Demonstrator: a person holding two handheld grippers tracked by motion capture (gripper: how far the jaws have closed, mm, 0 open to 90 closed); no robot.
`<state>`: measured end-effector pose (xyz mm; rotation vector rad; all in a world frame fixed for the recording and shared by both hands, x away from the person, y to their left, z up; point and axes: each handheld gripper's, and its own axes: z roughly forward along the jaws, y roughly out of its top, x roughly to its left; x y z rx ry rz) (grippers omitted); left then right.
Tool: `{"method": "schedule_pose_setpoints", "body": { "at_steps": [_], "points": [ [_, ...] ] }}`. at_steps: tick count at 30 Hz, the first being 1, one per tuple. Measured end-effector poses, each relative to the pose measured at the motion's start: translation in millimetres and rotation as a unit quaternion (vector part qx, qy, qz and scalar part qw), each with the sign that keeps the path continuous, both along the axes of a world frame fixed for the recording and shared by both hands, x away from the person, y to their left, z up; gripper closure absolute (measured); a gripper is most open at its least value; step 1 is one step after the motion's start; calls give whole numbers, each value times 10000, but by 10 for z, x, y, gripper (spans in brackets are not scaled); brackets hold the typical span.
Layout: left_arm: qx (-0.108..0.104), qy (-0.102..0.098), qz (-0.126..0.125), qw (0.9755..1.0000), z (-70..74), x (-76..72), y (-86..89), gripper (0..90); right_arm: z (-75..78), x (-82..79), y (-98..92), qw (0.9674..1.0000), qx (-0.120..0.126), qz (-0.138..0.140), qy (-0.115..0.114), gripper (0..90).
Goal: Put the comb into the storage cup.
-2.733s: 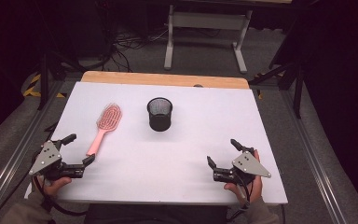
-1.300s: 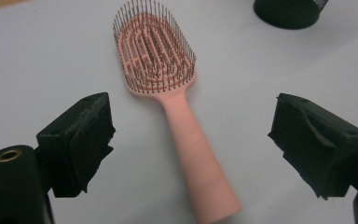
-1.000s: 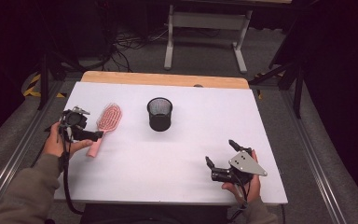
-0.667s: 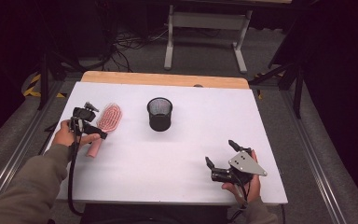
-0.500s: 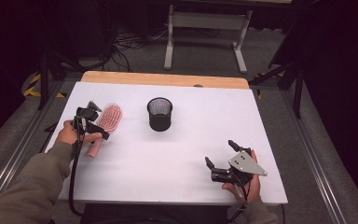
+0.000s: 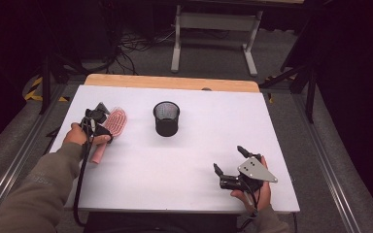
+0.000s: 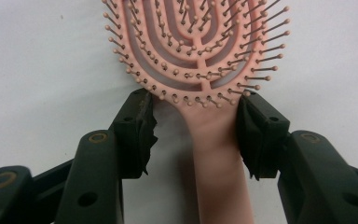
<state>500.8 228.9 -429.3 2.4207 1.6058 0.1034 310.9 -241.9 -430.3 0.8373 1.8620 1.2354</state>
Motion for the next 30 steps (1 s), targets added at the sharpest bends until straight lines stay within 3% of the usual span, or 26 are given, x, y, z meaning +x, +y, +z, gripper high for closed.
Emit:
{"method": "schedule_pose_setpoints", "body": {
  "at_steps": [8,19,24,30],
  "points": [
    [232,81,-212,9995,12,37,-17,581,-11,6,6,9999,-83,27,57,53],
    [281,108,-350,9989,24,51,-9,684,-12,2,19,9998,-163,68,76,56],
    [331,-40,-527,9981,20,29,-16,692,-17,8,18,9998,-175,57,94,57],
    [56,-277,-560,9980,4,-14,75,693,-18,6,15,9998,-194,32,85,57]
  ]
}}
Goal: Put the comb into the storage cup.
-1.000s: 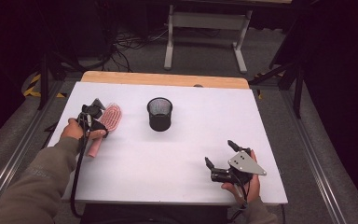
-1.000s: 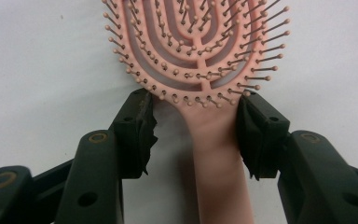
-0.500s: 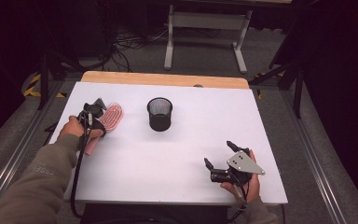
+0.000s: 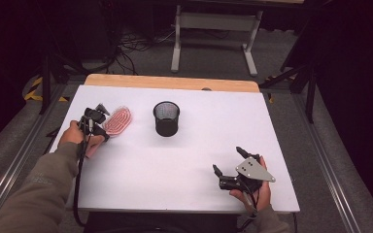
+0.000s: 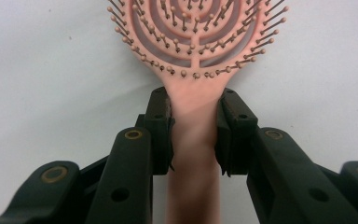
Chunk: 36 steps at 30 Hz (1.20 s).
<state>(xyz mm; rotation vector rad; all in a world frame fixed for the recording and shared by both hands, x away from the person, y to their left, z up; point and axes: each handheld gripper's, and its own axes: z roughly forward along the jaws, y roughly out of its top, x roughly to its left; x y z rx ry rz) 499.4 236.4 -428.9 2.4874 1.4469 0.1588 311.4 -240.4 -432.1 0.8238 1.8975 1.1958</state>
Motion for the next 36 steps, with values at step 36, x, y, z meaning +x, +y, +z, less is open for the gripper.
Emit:
{"method": "schedule_pose_setpoints", "body": {
  "at_steps": [36],
  "points": [
    [-1036,-2530,-54,9619,197,-572,228,696,-19,5,12,10000,-48,-31,-68,54]
  ]
}}
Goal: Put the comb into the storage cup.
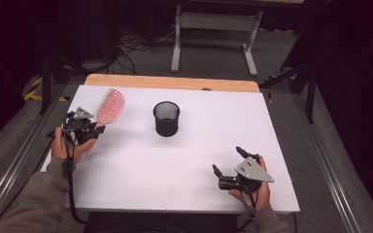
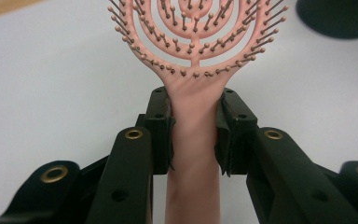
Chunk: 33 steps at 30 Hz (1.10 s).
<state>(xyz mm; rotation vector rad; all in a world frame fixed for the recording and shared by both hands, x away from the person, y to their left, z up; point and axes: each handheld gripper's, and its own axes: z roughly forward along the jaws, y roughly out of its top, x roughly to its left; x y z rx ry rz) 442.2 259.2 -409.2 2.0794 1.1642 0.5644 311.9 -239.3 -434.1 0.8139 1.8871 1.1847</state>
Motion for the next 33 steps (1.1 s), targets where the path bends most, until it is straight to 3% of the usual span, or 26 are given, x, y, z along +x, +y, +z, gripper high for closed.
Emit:
{"method": "schedule_pose_setpoints", "body": {
  "at_steps": [1,7,9,13,23,29,31,33],
  "points": [
    [-85,-175,24,9998,18,-30,8,695,0,-1,-2,10000,-2,-10,-8,55],
    [-295,-754,-30,9967,66,-128,-3,695,0,-5,-3,10000,16,-14,-36,54],
    [-355,-764,-76,9964,71,-133,-3,695,0,-4,-4,10000,15,-14,-40,55],
    [-576,-1075,-138,9924,89,-182,-22,695,-3,-2,-3,10000,16,-27,-45,55],
    [-776,-1491,-357,9851,157,-255,-106,695,-7,4,-6,10000,10,-28,-53,55],
    [-906,-1644,-503,9809,206,-283,-166,695,-8,1,-3,10000,2,-29,-67,54],
    [-992,-1719,-581,9784,233,-290,-200,695,-7,0,-3,10000,-1,-34,-69,55],
    [-1006,-1736,-591,9779,240,-291,-211,695,-8,0,-3,10000,5,-32,-72,55]
  ]
}}
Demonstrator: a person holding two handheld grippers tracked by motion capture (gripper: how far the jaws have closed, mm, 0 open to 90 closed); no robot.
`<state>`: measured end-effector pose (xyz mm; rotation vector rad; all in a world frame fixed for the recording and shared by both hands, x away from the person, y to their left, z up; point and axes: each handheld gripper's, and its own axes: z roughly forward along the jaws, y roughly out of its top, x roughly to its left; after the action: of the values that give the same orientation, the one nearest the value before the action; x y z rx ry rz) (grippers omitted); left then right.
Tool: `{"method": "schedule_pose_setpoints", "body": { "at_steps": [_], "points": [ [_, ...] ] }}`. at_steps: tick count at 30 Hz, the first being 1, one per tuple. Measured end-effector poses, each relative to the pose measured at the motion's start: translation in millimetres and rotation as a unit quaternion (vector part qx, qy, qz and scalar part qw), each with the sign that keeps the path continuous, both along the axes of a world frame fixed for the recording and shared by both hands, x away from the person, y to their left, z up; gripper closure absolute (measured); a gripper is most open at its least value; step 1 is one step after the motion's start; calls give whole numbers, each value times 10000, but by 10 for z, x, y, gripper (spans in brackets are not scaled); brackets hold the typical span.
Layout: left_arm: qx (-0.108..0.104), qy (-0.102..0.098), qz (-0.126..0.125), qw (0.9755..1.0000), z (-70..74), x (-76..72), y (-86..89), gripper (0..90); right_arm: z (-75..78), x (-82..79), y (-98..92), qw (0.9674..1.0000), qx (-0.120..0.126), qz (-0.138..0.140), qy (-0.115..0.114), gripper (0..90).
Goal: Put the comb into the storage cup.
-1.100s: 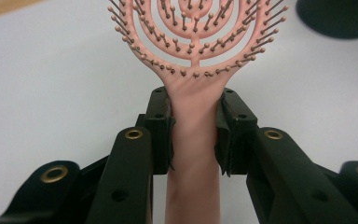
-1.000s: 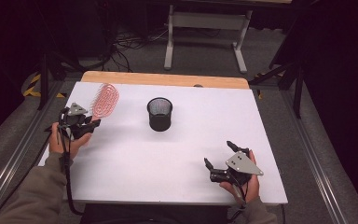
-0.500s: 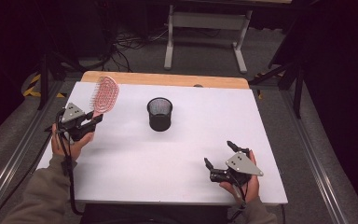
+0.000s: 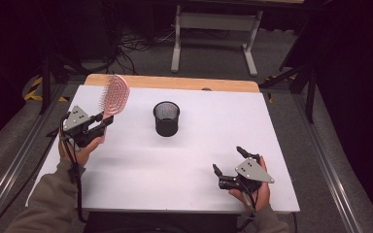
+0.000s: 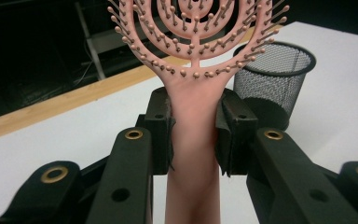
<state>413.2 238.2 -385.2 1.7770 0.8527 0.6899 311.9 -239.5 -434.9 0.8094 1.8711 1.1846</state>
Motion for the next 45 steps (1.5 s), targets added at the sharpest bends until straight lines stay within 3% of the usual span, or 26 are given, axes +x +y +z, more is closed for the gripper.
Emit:
{"method": "schedule_pose_setpoints", "body": {
  "at_steps": [19,21,25,36,45],
  "points": [
    [-367,-295,-533,9975,102,80,-384,695,-2,-3,0,10000,16,16,-5,54],
    [-456,-331,-703,9959,107,105,-456,695,-1,-3,-1,10000,20,22,-7,55],
    [-482,-381,-812,9948,109,152,-549,695,-2,0,-4,10000,40,30,3,54],
    [-755,-509,-982,9910,168,308,-719,695,-8,2,-9,10000,44,40,22,55],
    [-786,-563,-1134,9888,209,446,-896,695,-12,4,-15,10000,59,53,34,55]
  ]
}}
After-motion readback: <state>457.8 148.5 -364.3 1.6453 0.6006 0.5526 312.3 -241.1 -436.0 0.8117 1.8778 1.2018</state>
